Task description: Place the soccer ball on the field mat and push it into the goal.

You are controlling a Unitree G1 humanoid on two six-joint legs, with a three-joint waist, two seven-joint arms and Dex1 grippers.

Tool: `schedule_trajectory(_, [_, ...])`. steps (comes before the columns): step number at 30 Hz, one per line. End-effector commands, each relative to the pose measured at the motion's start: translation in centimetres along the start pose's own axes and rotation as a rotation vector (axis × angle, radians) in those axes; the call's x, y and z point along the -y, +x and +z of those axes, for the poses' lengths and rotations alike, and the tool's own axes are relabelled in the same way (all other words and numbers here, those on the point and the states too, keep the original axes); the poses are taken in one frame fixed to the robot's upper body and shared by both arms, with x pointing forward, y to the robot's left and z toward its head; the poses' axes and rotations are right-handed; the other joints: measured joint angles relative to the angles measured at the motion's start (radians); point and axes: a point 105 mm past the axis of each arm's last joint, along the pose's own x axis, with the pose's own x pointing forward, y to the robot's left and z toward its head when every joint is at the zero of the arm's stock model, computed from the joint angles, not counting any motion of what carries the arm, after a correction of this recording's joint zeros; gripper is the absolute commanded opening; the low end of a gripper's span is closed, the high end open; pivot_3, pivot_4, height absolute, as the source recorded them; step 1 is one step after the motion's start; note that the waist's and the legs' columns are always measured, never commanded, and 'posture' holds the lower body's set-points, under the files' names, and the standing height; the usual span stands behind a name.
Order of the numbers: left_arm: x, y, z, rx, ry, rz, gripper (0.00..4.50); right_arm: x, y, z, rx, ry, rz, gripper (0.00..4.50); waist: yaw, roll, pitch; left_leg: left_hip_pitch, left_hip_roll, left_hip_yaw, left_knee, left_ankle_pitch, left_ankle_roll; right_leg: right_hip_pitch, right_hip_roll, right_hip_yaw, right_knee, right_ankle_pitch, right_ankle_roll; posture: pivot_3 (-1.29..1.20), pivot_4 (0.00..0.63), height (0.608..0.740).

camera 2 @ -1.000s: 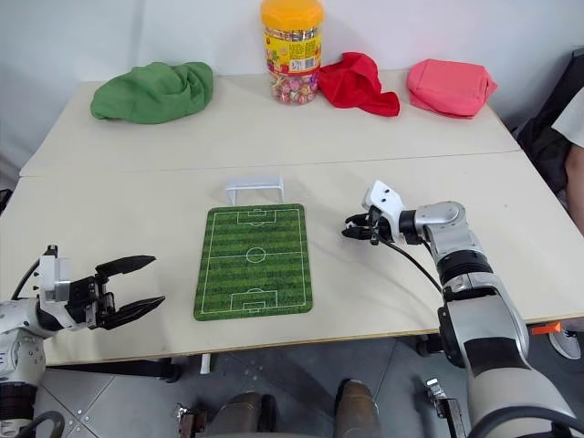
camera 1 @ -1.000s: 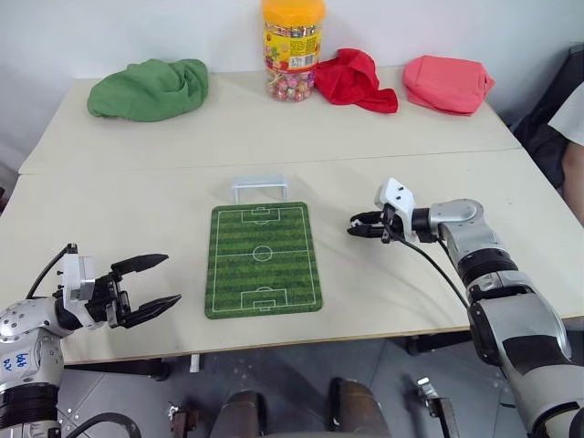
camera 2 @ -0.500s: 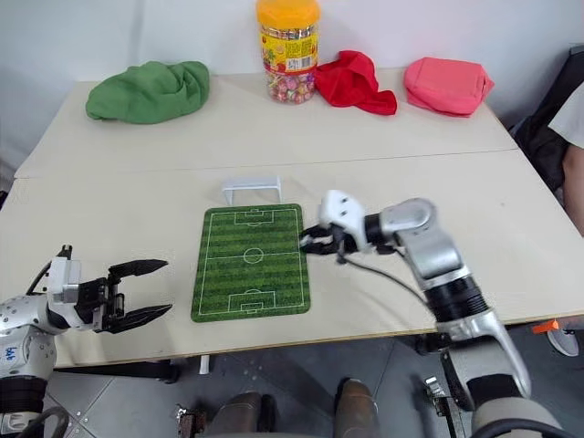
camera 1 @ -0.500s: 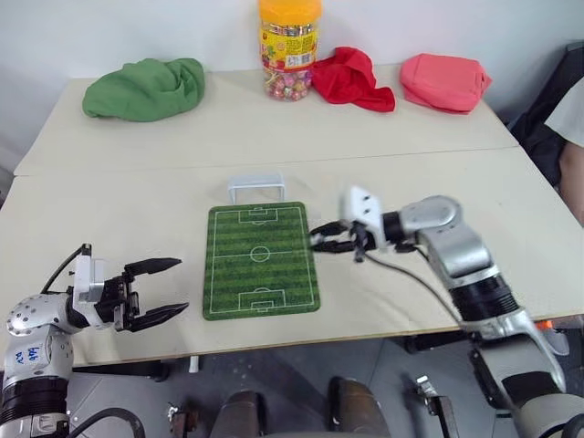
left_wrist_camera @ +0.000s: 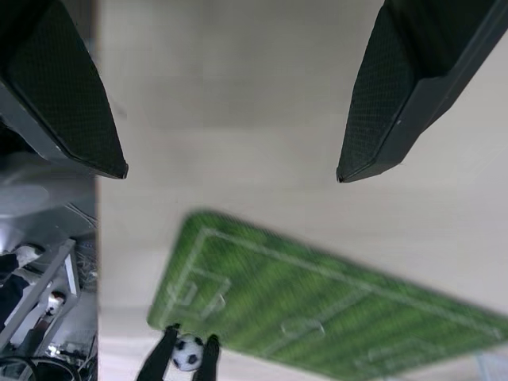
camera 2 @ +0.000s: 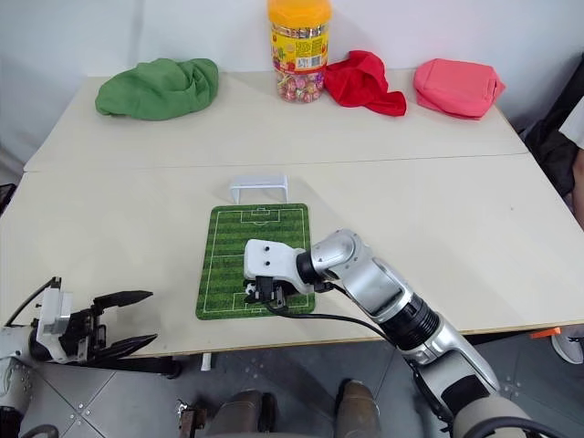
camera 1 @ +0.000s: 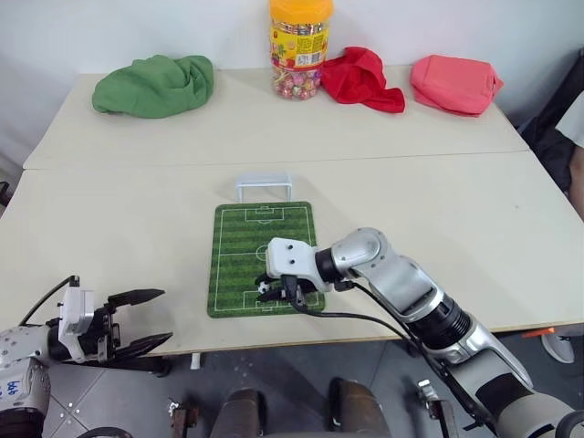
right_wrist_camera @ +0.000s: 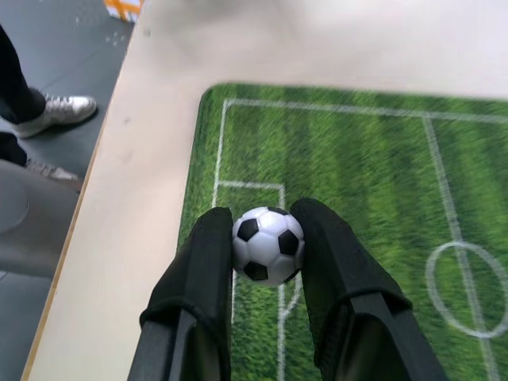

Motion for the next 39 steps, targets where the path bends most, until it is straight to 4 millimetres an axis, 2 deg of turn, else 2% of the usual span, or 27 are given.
schedule_trajectory(1, [1.1, -0.3, 0.9, 0.014, 0.046, -0.067, 4.5, -0.2, 0.4, 0.1, -0.008, -0.046, 0.015, 0.85, -0.001, 0.0, 0.0, 0.0, 0.0, 0.001, 0.0, 0.0, 0.0, 0.0, 0.0, 0.001, 0.0, 0.0, 0.0, 0.0, 0.15, 0.74])
schedule_trajectory(11, [0.9, -1.2, 1.6, 0.047, 0.061, -0.032, 4.5, -0.4, 0.7, 0.0, -0.012, -0.048, 0.032, 0.85, -0.002, 0.0, 0.0, 0.0, 0.001, 0.002, 0.0, 0.0, 0.0, -0.002, 0.0, 0.001, 0.0, 0.0, -0.001, 0.0, 0.15, 0.74])
schedule_trajectory(20, [1.2, -0.9, 1.4, 0.055, 0.054, -0.055, 4.5, -0.8, 1.0, 0.4, -0.002, -0.057, 0.056, 0.85, -0.002, 0.0, 0.0, 0.0, 0.001, 0.003, 0.0, 0.0, 0.0, -0.002, 0.0, 0.001, 0.0, 0.0, -0.001, 0.0, 0.15, 0.74])
schedule_trajectory(30, [0.8, -0.2, 1.4, 0.069, 0.063, -0.043, 4.5, -0.8, 1.3, -0.7, -0.03, -0.05, 0.066, 0.85, -0.004, 0.0, 0.0, 0.0, 0.001, 0.003, 0.0, 0.0, 0.0, -0.002, 0.0, 0.001, 0.0, 0.0, -0.001, 0.0, 0.15, 0.74])
schedule_trajectory(36, [0.5, 0.1, 1.4, 0.075, 0.064, -0.036, 4.5, -0.9, 1.2, -0.3, -0.01, -0.058, 0.075, 0.85, -0.004, 0.0, 0.0, 0.001, 0.001, 0.004, 0.0, 0.0, 0.0, -0.002, 0.0, 0.001, 0.0, 0.001, -0.001, 0.0, 0.15, 0.74])
schedule_trajectory(39, [0.3, 0.2, 1.5, 0.077, 0.064, -0.034, 4.5, -1.0, 1.2, -0.3, -0.009, -0.062, 0.08, 1.84, -0.004, 0.0, 0.0, 0.001, 0.001, 0.004, 0.0, 0.0, 0.0, -0.002, 0.0, 0.001, 0.0, 0.001, -0.001, 0.0, 0.15, 0.74])
